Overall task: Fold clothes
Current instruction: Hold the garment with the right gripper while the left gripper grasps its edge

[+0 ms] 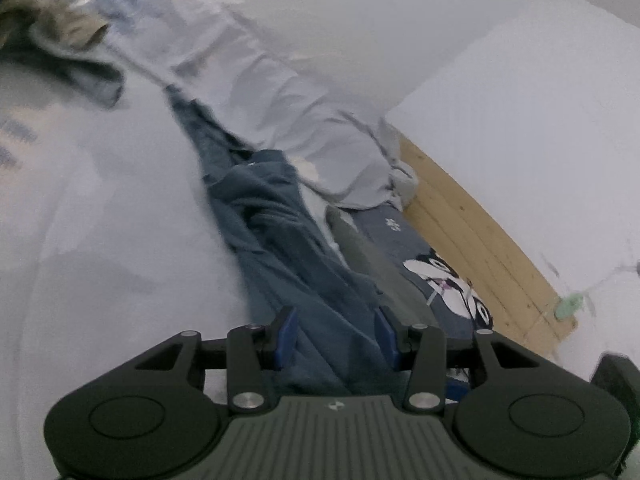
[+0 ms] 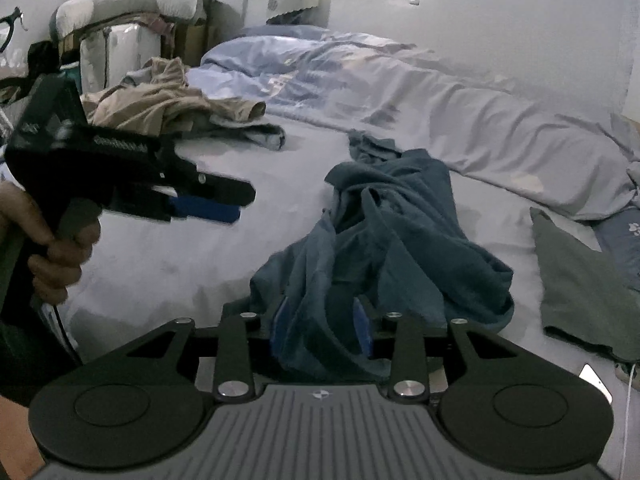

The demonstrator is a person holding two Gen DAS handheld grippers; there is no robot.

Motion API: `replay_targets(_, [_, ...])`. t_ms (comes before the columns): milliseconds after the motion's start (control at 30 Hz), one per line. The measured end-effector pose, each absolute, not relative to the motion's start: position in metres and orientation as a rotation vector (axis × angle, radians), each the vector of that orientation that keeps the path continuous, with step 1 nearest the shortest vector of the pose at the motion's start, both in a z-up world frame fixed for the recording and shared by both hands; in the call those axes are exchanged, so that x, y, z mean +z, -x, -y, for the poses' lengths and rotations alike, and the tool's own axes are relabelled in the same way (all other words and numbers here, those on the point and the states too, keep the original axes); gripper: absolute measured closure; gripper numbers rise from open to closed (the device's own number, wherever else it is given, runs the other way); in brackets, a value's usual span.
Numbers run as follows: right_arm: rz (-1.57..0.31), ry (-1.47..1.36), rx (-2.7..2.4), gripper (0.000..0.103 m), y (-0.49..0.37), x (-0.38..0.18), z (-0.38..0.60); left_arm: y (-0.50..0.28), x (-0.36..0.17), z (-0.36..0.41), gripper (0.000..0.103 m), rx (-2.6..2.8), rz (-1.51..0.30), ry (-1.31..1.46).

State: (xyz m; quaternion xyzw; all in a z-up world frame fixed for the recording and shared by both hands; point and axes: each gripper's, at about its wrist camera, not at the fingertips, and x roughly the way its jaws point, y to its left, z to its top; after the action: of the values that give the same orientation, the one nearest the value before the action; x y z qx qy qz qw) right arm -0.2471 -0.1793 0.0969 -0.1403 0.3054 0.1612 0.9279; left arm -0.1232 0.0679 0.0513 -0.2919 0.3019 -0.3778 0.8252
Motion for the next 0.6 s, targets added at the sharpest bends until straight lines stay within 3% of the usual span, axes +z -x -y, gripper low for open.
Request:
replay_targets(333, [-0.593,0.390,0.349,0.068,0.253,0.095,0.177,0.129,0.049,-0.042,0.060,-0.921,-0.724,0.603])
replay_targets(433, [-0.587,0.402,0.354,0.068,0.256,0.096,0.179,0.135,0.061,-0.038,0.049,-0.936,-0.648,0.549])
replay_targets(600, [-0.588,0.414,0.357,0.068,0.258,0.097,0.183,0.158,0.077,-0.027,0.046,-0.925,-0.474,0.319])
